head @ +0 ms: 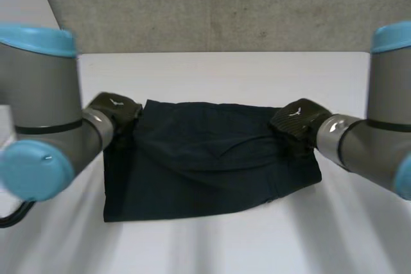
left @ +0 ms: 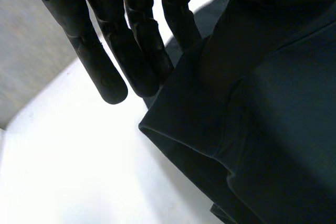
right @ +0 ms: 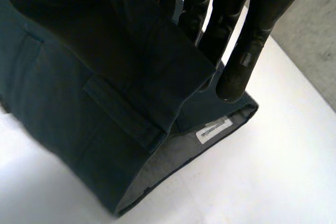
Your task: Fold the shorts.
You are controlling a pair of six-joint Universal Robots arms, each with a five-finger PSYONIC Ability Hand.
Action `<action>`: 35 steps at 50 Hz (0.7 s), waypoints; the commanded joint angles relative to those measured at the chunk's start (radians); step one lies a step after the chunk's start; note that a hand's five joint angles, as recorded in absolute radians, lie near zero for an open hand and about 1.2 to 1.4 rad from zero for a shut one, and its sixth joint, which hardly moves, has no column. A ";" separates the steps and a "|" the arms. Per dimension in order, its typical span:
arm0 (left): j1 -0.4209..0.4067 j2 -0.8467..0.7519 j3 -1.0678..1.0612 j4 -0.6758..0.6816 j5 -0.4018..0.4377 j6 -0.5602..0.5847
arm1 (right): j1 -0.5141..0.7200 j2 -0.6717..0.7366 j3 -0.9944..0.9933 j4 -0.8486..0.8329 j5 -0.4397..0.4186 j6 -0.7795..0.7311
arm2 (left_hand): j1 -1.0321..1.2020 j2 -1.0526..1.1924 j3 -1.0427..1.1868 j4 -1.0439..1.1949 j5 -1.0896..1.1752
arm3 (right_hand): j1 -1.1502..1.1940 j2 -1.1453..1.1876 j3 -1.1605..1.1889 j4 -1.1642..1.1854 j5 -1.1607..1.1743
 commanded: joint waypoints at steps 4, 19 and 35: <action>0.024 -0.254 0.505 0.100 -0.013 0.045 | 0.007 0.118 -0.202 -0.330 0.070 0.029 | 0.279 0.201 0.206 0.200 0.226 | 0.446 0.225 0.213 0.206 0.229; 0.016 -0.011 0.599 0.643 -0.102 0.073 | 0.008 -0.026 -0.345 -0.911 0.171 0.035 | 0.279 0.201 0.206 0.200 0.226 | 0.446 0.225 0.213 0.206 0.229; 0.023 -0.018 0.087 0.655 -0.094 0.068 | 0.007 0.133 -0.135 -0.711 0.160 0.044 | 0.279 0.201 0.206 0.200 0.226 | 0.446 0.225 0.213 0.206 0.229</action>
